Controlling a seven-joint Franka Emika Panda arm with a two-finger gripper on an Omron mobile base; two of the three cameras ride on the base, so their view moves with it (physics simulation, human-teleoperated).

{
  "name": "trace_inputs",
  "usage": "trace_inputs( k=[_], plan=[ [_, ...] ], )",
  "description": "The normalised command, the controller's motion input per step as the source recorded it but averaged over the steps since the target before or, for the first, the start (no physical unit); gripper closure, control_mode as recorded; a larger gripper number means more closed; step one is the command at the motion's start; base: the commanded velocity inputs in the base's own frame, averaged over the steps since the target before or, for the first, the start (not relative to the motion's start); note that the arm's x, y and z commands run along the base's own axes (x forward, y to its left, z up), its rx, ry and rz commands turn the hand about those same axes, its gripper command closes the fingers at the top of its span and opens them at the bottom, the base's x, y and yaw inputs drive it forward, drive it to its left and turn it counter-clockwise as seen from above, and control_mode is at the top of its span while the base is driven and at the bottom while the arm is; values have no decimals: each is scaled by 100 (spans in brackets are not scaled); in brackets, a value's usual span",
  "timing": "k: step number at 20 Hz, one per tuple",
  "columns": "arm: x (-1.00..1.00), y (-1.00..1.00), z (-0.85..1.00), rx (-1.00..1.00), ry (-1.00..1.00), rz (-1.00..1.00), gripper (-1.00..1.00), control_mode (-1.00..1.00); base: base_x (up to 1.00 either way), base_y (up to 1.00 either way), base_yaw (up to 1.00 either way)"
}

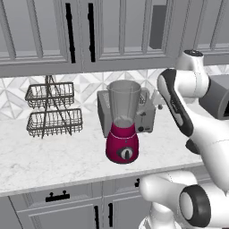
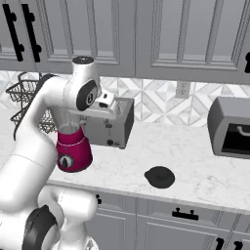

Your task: Close the lid blender by securely placing the lid on top.

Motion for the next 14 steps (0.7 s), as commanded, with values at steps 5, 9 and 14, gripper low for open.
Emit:
trace_inputs(
  k=[5,9,14],
  plan=[
    [-7,-100,-35,9,1,-19,-100,-100,0,0,0],
    [-4,-100,-53,6,8,-19,-100,-100,0,0,0],
    [-1,-100,-68,2,20,-23,-100,-100,0,0,0]
  ],
)
